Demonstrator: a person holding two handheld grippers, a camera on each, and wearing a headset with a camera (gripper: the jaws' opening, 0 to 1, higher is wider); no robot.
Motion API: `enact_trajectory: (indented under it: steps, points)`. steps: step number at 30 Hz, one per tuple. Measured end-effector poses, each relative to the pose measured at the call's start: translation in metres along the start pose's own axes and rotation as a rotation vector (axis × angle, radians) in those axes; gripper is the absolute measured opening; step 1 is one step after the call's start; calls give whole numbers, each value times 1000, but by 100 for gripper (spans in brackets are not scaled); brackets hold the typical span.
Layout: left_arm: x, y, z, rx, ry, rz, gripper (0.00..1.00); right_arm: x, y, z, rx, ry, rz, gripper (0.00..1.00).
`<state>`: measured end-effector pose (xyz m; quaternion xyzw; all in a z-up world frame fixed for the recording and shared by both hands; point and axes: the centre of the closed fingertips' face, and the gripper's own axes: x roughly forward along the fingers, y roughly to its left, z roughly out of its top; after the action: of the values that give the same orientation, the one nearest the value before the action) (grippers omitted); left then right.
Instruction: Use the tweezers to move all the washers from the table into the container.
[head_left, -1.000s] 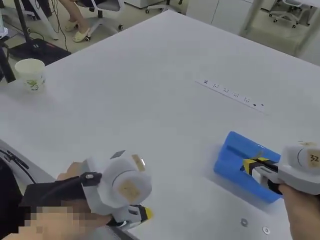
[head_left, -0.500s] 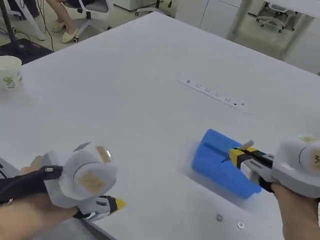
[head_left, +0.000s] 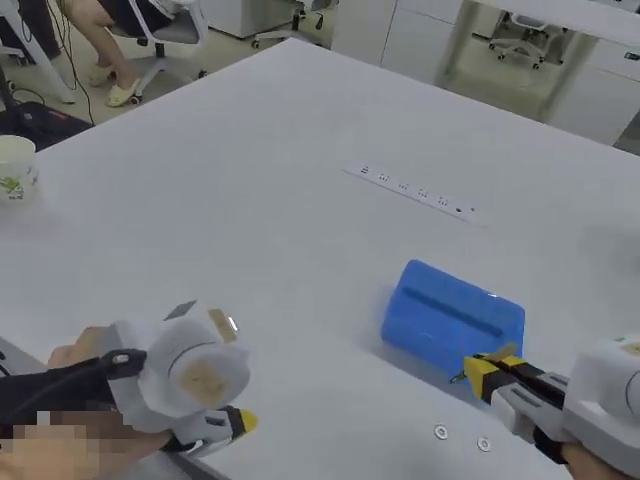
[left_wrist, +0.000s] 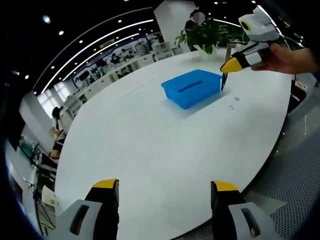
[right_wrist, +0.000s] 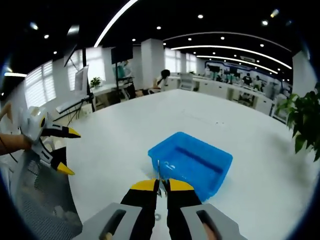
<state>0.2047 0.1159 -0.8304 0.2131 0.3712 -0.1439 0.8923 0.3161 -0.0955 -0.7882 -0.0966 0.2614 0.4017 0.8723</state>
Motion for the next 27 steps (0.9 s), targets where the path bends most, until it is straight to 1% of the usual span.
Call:
enact_trajectory:
  steps: [5,6,7,12,16,18,20,21,23,26,27]
  points:
    - [0,-3,0,13,-5,-19,76,0,3,-17,16,37,-9,3]
    - [0,-4,0,17,-6,-22,76,1,4,-23,23,57,-5,3]
    - [0,-4,0,18,-8,-27,76,1,4,-26,31,65,-9,3]
    - [0,-4,1,8,-21,-37,76,3,3,-36,43,88,-30,3]
    - [0,-5,1,9,-23,-48,76,3,4,-40,52,98,-38,3]
    - [0,-5,2,11,-28,-44,76,5,4,-41,49,102,-44,3]
    - [0,-6,2,12,-30,-49,76,7,7,-43,45,115,-51,3]
    - [0,-6,1,15,-26,-49,76,7,6,-41,47,97,-60,3]
    - [0,-6,1,22,-26,-48,76,6,4,-41,49,102,-64,3]
    - [0,-7,3,21,-31,-51,76,5,5,-41,75,102,-66,3]
    - [0,-7,2,21,-30,-51,76,5,5,-41,71,102,-67,3]
